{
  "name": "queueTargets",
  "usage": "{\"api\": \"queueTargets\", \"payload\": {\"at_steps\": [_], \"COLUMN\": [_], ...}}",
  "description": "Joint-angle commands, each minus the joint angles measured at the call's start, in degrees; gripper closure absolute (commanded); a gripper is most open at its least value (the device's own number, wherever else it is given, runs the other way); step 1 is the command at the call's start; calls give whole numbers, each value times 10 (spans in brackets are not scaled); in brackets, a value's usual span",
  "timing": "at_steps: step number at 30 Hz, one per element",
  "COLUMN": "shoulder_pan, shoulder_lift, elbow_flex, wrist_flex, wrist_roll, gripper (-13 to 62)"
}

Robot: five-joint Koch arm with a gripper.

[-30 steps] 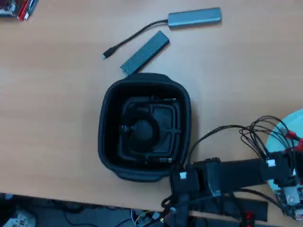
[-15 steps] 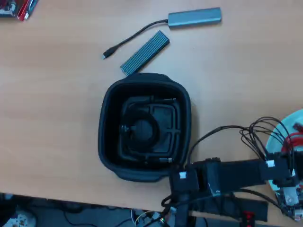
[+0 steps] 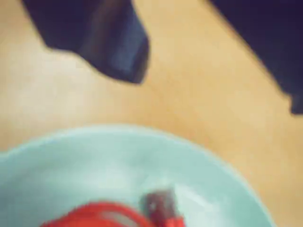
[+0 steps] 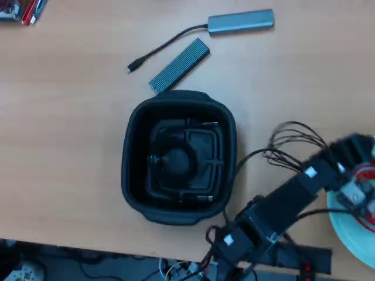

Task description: Put a black charging cable in a black bowl and put a red charging cable in a green bowl

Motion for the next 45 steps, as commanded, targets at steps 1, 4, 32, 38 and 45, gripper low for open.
{"api": "queueTargets", "payload": {"at_steps": [1,4,32,38,45], "shoulder_pan": [-87,-195,-407,-417,-445], "shoulder_lift": [25,44,99,94,90], "elbow_flex": [-66,-55,619,663,663], "wrist_flex": [-6,-10,-772,-757,-683], "wrist_roll": [-3,-3,-9,-7,-4], "gripper": [161,161,164,165,166]}}
